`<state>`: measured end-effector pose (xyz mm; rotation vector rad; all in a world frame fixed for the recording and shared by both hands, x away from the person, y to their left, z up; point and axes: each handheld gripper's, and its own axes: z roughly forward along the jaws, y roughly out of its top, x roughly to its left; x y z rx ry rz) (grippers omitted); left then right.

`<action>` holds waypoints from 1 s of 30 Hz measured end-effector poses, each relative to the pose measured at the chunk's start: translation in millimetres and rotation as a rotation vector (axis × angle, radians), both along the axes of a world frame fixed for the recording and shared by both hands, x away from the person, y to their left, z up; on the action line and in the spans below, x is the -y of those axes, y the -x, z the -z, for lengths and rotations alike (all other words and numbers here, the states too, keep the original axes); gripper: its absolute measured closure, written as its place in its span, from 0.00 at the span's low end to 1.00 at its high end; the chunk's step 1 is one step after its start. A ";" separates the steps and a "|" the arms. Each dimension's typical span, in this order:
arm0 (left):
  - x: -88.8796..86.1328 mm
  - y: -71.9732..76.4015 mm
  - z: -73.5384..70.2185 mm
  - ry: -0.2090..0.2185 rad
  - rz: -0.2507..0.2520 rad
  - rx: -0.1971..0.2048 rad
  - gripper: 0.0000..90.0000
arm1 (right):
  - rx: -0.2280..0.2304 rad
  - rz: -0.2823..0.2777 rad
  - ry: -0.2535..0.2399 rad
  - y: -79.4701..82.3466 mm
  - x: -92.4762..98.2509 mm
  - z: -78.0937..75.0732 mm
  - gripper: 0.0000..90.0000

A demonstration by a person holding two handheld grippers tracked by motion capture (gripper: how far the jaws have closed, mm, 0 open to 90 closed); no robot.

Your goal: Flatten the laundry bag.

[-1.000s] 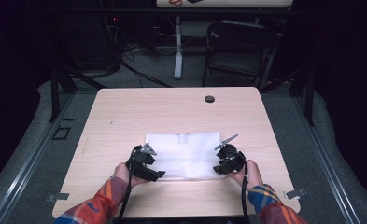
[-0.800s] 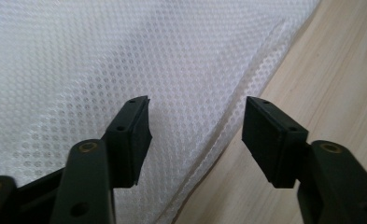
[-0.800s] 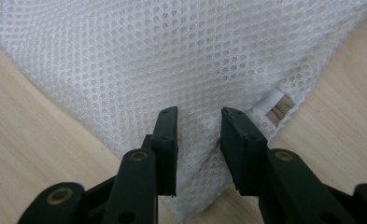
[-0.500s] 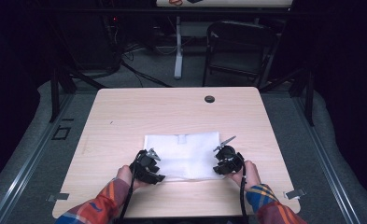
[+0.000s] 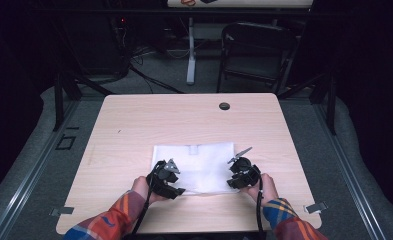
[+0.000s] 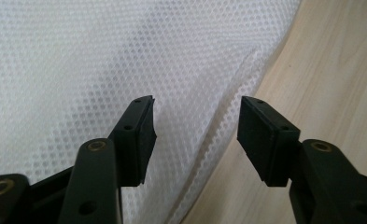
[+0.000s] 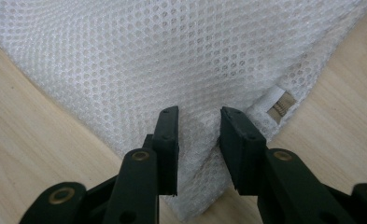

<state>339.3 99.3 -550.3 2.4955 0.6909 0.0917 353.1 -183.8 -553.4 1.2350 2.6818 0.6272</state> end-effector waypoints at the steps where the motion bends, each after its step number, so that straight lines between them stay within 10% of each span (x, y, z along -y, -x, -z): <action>1: 0.0 0.0 0.0 0.000 0.000 0.000 0.53 | 0.000 0.000 0.000 0.0 0.0 0.0 0.76; 14: 24.1 0.2 8.4 -0.068 0.063 0.055 0.80 | 0.013 0.050 -0.060 1.9 0.1 3.8 0.75; 19: 21.1 -1.5 7.2 -0.048 0.059 0.060 0.95 | -0.038 -0.003 -0.040 -0.9 3.6 -1.5 0.67; 30: 12.9 -3.0 -12.9 0.041 -0.010 0.106 0.96 | 0.033 -0.016 -0.110 18.6 12.9 -32.8 0.64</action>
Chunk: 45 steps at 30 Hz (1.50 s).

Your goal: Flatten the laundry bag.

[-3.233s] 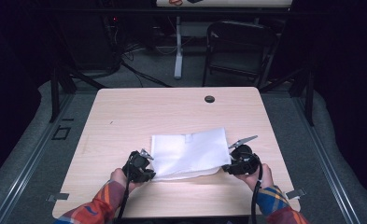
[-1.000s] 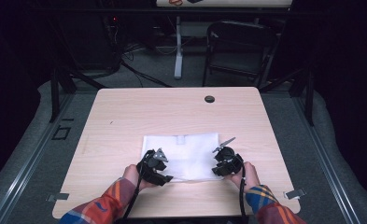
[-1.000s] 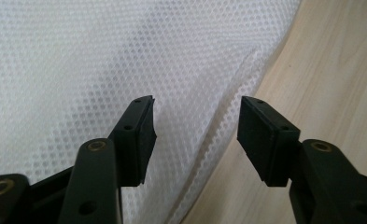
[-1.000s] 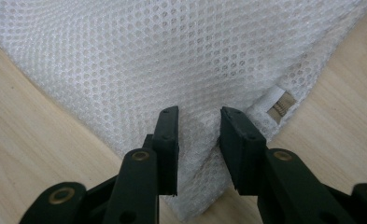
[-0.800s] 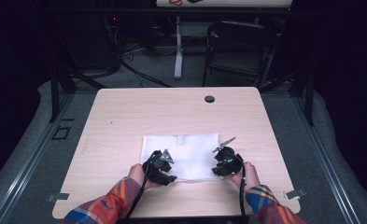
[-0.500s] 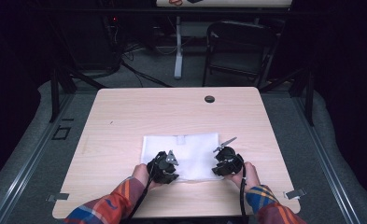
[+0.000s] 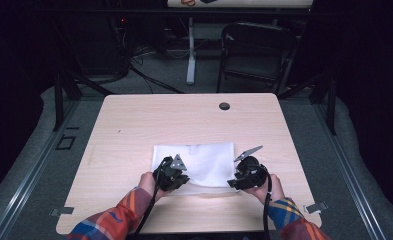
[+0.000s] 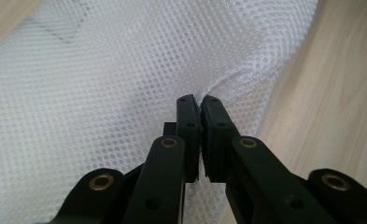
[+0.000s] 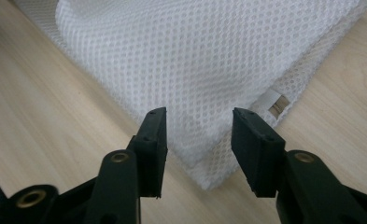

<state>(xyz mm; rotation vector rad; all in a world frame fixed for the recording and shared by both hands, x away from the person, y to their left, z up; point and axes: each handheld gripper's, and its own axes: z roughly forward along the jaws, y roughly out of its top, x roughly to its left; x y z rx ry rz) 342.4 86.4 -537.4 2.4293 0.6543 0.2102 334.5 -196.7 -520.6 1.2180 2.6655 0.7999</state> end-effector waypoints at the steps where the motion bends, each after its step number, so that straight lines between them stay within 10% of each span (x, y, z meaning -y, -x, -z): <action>1: -1.7 -0.8 -4.0 0.012 -0.020 0.004 0.96 | 0.006 -0.001 -0.006 1.8 1.2 -1.8 0.66; 7: -5.4 -2.6 -10.8 0.053 -0.060 0.010 0.96 | 0.045 -0.013 -0.009 11.4 -0.6 -9.0 0.85; 21: -6.2 -6.3 -21.0 0.084 -0.107 0.005 0.97 | 0.077 -0.091 -0.017 23.2 -22.4 -13.2 0.95; 31: -7.9 -7.4 -25.5 0.123 -0.132 0.009 0.96 | 0.105 -0.166 0.049 14.1 -71.0 17.6 0.98; 45: -6.5 -8.5 -30.3 0.110 -0.151 0.027 0.96 | 0.131 -0.191 0.085 8.3 -88.9 41.4 1.00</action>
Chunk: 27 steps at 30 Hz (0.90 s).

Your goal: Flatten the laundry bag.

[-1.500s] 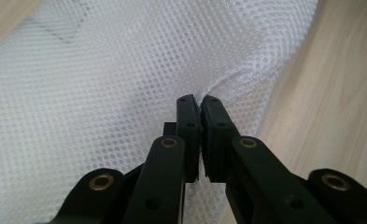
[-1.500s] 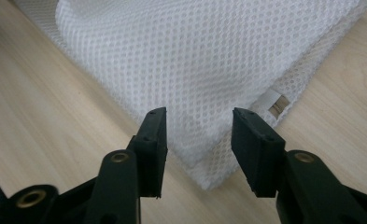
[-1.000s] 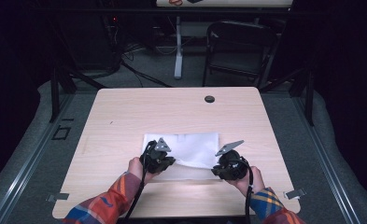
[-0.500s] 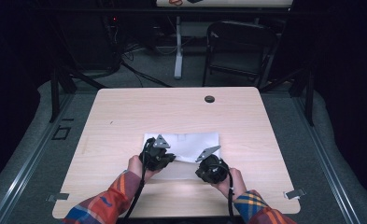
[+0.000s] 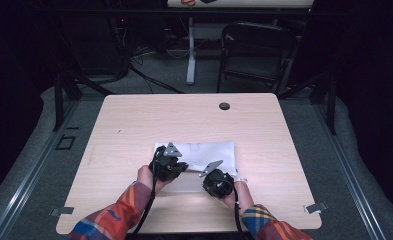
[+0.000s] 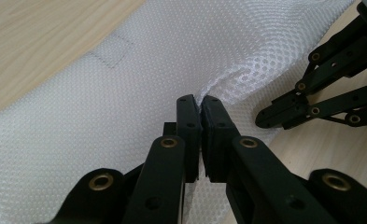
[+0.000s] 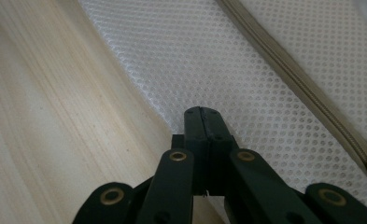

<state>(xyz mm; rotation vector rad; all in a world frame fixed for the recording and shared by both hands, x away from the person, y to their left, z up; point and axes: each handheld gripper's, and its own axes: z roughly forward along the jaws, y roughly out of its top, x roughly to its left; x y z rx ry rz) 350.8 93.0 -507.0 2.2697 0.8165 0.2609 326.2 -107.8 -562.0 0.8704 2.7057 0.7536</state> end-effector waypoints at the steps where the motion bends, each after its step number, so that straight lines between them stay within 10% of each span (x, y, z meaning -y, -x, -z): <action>1: 0.0 0.0 0.0 0.000 0.000 0.000 0.96 | 0.000 0.000 0.000 0.0 0.0 0.0 1.00; 11: -5.7 -8.8 -15.9 0.031 -0.006 -0.006 0.96 | -0.021 -0.008 -0.023 0.6 5.1 0.6 1.00; 27: -7.2 -35.0 -52.2 0.020 -0.064 0.095 0.97 | -0.069 -0.027 -0.025 2.3 7.1 -1.1 1.00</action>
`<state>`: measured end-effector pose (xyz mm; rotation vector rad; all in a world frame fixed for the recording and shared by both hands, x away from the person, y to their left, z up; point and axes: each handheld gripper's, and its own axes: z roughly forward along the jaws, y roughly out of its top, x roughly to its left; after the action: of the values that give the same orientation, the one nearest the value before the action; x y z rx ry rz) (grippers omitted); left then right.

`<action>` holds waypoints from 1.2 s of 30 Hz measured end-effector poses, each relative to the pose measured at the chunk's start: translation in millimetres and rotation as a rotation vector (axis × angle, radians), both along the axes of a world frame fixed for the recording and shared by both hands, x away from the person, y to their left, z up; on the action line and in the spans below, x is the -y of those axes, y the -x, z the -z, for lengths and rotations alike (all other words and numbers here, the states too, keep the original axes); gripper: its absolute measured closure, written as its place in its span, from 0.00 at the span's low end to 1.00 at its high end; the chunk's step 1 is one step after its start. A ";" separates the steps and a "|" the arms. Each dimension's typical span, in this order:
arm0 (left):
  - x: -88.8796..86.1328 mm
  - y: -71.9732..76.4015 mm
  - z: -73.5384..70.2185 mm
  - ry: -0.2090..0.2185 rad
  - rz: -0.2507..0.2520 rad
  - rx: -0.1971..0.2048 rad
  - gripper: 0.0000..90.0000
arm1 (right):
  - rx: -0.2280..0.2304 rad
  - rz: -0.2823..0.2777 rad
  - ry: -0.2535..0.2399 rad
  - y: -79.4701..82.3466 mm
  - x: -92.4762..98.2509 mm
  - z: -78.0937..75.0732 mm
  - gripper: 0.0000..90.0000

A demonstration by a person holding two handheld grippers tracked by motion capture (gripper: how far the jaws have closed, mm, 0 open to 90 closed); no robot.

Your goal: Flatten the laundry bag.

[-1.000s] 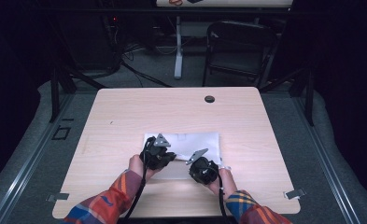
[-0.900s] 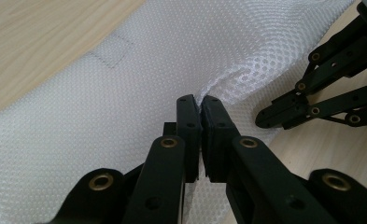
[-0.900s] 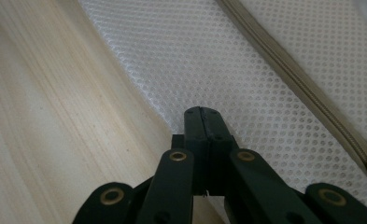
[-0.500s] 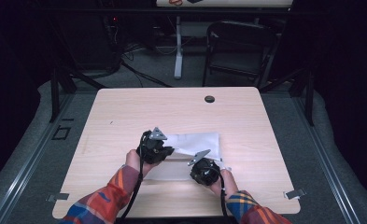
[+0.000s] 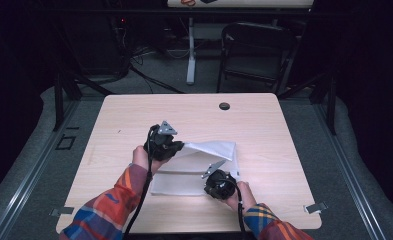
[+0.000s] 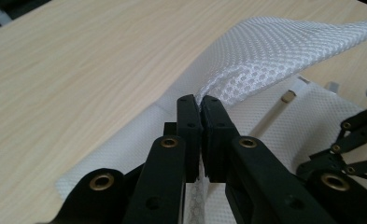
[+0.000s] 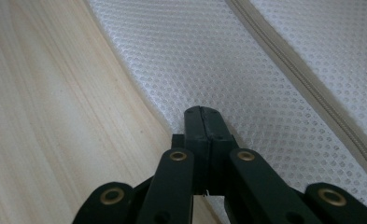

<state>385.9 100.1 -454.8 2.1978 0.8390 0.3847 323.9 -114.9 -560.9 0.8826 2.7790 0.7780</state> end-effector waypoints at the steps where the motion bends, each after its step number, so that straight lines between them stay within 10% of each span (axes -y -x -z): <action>1: 0.0 -2.5 -3.4 0.001 -0.003 0.002 0.97 | -0.004 0.002 -0.001 0.4 0.1 -0.1 1.00; 30: 24.5 -87.2 -32.0 -0.063 -0.116 0.088 0.94 | -0.062 -0.002 0.007 1.5 1.3 -2.9 1.00; 36: 29.2 -111.0 -31.2 -0.053 -0.226 0.088 0.61 | -0.065 0.014 -0.042 2.2 3.9 -3.3 0.96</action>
<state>496.9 70.9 -423.6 2.1234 1.0423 0.6153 321.8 -118.8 -557.6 0.9498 2.8195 0.8225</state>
